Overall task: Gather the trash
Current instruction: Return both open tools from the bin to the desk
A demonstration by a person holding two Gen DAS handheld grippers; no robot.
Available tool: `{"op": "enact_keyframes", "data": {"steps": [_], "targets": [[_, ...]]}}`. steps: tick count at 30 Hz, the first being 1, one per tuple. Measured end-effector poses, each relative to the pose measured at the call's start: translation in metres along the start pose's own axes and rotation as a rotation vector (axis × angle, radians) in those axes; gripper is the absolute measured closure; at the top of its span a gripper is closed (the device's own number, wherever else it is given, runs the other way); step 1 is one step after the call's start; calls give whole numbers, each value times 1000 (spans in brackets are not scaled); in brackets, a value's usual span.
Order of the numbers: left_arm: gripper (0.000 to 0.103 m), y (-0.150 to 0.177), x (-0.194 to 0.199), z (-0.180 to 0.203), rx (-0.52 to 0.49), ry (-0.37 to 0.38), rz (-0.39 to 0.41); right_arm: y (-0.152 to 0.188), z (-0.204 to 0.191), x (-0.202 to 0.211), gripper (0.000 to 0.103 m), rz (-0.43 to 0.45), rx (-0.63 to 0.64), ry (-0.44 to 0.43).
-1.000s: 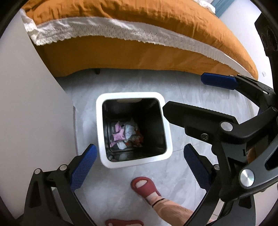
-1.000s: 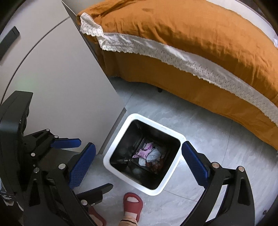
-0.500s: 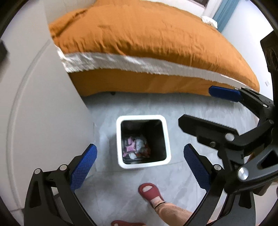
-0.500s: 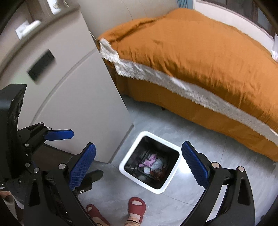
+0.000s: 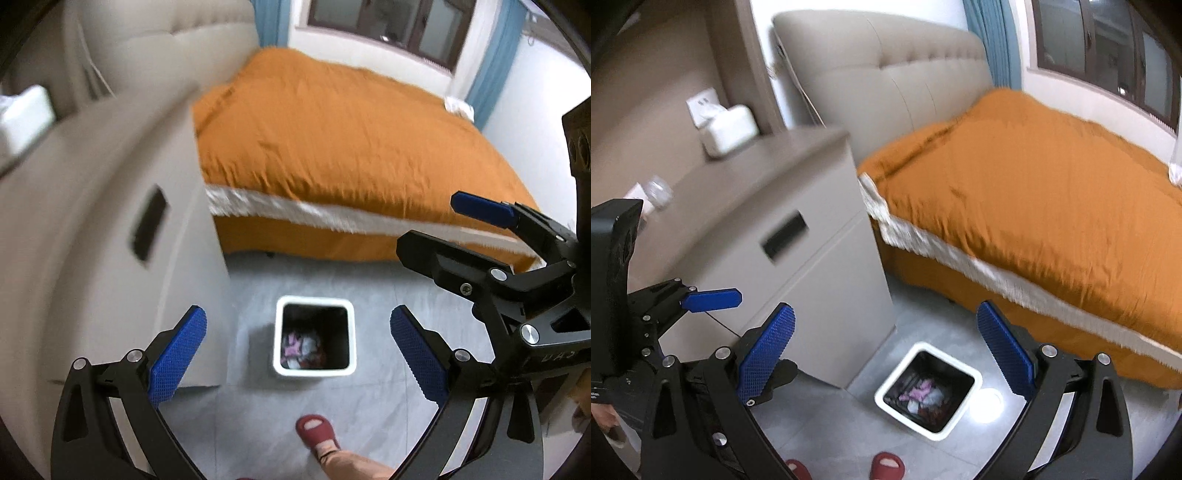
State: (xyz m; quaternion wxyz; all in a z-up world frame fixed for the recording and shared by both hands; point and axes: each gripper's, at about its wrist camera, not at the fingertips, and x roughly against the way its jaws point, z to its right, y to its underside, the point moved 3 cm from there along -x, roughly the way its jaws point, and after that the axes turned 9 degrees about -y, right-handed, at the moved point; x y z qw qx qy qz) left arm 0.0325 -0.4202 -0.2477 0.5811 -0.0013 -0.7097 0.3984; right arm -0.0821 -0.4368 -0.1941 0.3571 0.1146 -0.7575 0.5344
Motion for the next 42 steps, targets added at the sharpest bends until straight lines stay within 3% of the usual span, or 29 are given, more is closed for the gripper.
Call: {"op": "enact_keyframes", "data": {"steps": [12, 23, 29, 35, 40, 42], "targets": [[5, -14, 105, -62, 126, -165, 145, -68, -89, 37, 5, 128, 169, -171], [5, 15, 188, -153, 281, -365, 237, -102, -205, 34, 5, 178, 321, -352], [5, 66, 231, -218, 395, -480, 251, -97, -281, 19, 5, 145, 394, -443], [5, 136, 265, -295, 550, -592, 221, -82, -354, -9, 5, 80, 462, -507], [5, 185, 278, -346, 643, -643, 184, -61, -409, -41, 5, -2, 519, -548], [5, 199, 279, -365, 676, -630, 176, -51, -431, -55, 5, -32, 561, -557]]}}
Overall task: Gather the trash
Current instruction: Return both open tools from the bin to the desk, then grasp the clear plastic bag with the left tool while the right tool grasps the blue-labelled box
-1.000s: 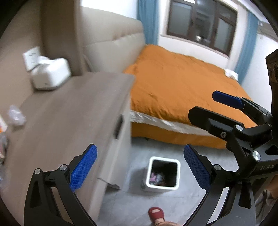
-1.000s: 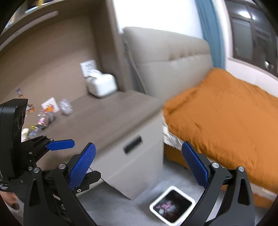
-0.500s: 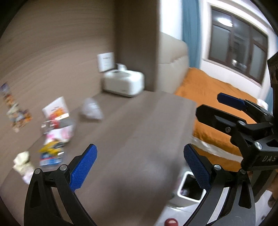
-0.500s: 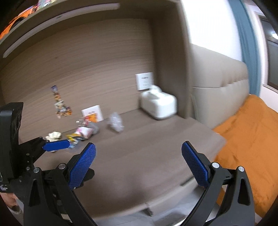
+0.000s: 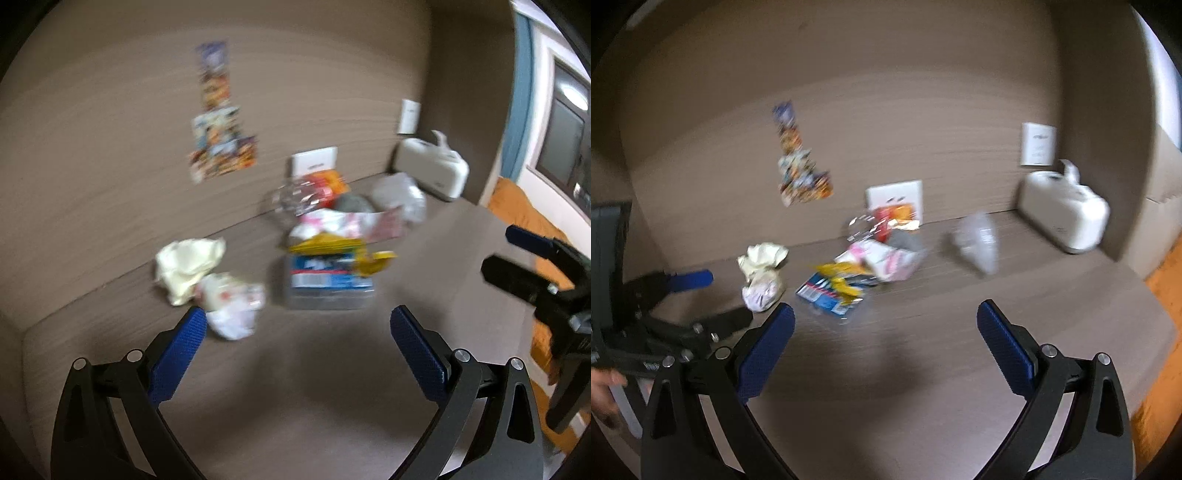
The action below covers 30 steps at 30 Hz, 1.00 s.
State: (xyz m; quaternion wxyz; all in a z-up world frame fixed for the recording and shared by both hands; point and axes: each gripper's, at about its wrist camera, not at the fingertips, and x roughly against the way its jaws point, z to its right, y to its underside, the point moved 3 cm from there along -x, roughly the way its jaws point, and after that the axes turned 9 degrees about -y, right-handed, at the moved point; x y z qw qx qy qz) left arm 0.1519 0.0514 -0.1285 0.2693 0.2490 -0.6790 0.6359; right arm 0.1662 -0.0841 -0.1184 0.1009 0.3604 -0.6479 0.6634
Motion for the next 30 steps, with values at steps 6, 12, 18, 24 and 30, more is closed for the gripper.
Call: {"op": "enact_keyframes", "data": {"steps": [6, 12, 18, 24, 30], "targets": [[6, -1, -22, -27, 37, 48, -23, 6, -18, -58, 5, -128, 62, -62], [15, -3, -54, -28, -14, 48, -77, 8, -13, -94, 5, -203, 77, -100], [19, -6, -79, -34, -24, 65, -134, 6, -8, -123, 5, -251, 112, -113], [51, -4, -97, -30, -65, 73, -182, 5, -10, -146, 16, -281, 145, -177], [54, -3, -91, -25, -74, 115, -186, 9, -18, -149, 33, -313, 130, -213]]}}
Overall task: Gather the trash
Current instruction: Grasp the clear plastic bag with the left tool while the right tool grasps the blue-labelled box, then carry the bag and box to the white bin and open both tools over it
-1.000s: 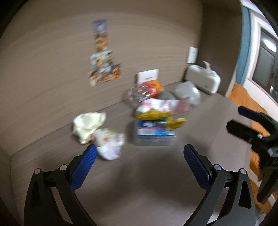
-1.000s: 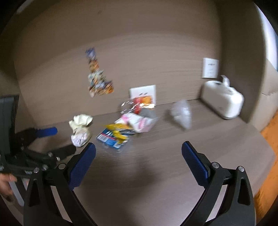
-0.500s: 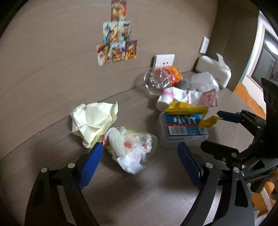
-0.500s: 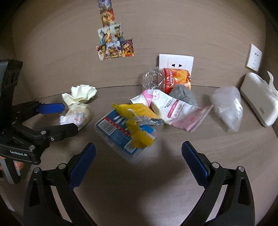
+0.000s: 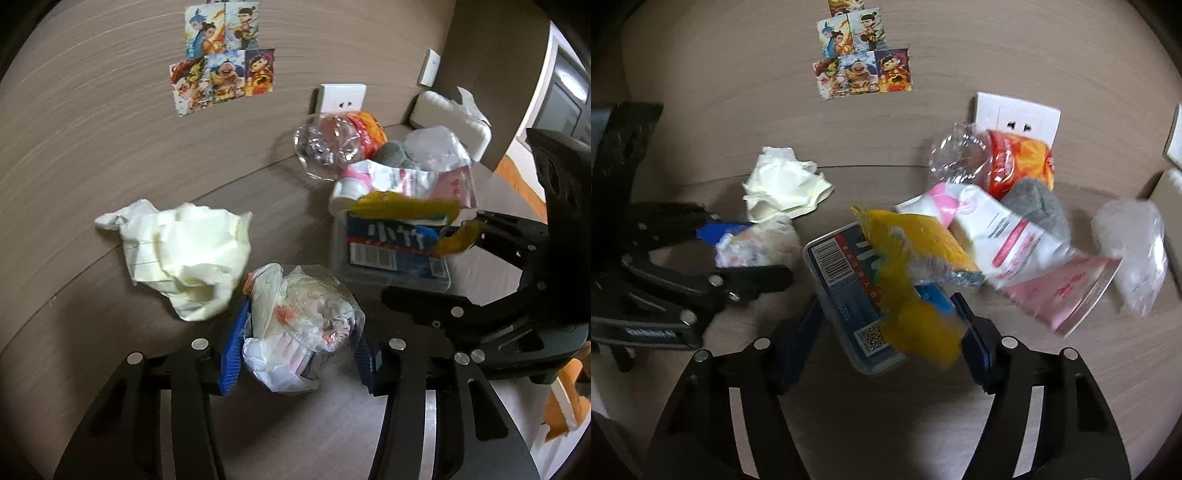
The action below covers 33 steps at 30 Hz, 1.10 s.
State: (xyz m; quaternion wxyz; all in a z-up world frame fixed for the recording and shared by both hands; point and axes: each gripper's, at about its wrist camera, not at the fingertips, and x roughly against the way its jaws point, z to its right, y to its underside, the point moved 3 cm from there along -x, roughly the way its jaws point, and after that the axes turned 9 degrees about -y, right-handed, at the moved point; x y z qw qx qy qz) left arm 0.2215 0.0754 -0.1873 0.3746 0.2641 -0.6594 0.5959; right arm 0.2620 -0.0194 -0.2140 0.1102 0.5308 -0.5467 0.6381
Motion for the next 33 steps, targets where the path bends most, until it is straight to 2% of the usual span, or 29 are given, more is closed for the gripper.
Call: {"op": "enact_keyframes", "data": {"steps": [7, 14, 20, 33], "targets": [[54, 11, 39, 9, -4, 34, 17, 25, -12, 39, 33, 50, -101, -29], [54, 20, 75, 36, -65, 67, 50, 47, -21, 101, 33, 145, -147, 24], [54, 18, 93, 80, -144, 128, 90, 70, -25, 144, 33, 214, -200, 97], [54, 19, 114, 208, -321, 305, 127, 142, 8, 251, 33, 289, -343, 281]]}}
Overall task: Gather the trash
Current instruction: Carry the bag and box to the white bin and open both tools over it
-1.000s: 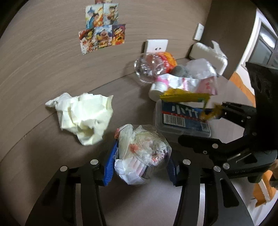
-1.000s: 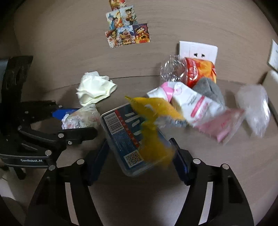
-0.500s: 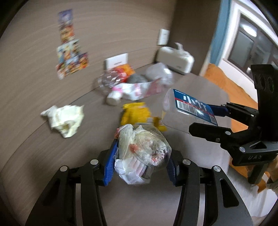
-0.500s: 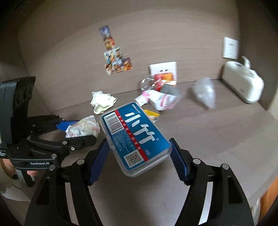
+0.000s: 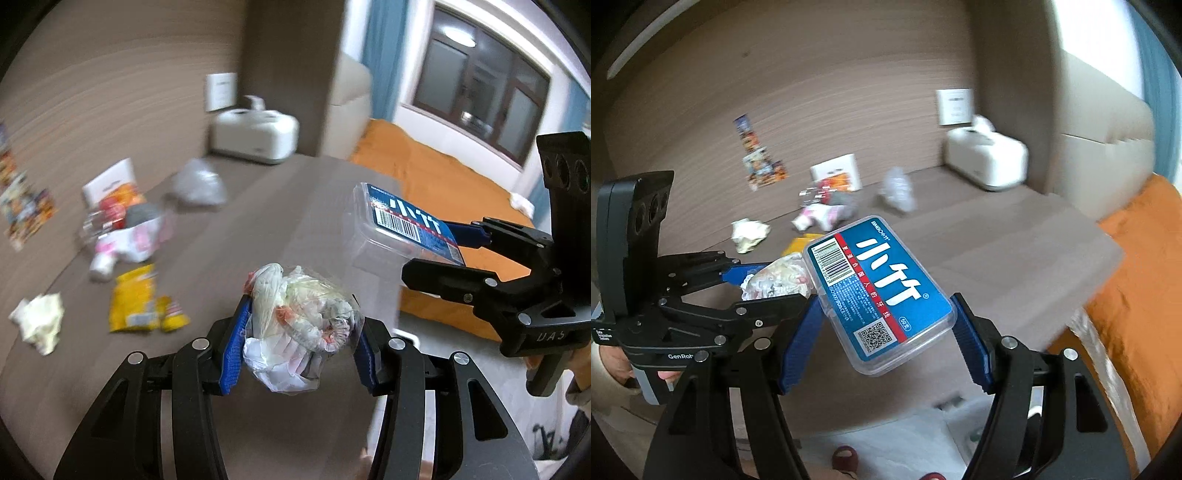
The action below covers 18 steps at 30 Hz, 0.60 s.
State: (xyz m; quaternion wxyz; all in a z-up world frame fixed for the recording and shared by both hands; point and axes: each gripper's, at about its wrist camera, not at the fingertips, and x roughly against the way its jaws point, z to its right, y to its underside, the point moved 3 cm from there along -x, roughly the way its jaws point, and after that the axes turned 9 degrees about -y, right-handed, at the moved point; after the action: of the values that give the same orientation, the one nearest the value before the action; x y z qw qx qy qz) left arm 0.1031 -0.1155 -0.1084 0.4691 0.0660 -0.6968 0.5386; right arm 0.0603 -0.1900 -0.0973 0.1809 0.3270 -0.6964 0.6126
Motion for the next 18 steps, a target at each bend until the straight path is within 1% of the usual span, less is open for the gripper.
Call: {"op": "enact_keyframes", "data": {"steps": [5, 11, 18], "targets": [[54, -9, -15, 53, -77, 75, -9, 18, 39, 42, 33, 28, -68, 86], [54, -18, -38, 118, -180, 158, -31, 46, 82, 83, 33, 52, -167, 168], [54, -19, -76, 193, -293, 252, -80, 80, 123, 119, 33, 71, -278, 232]]}}
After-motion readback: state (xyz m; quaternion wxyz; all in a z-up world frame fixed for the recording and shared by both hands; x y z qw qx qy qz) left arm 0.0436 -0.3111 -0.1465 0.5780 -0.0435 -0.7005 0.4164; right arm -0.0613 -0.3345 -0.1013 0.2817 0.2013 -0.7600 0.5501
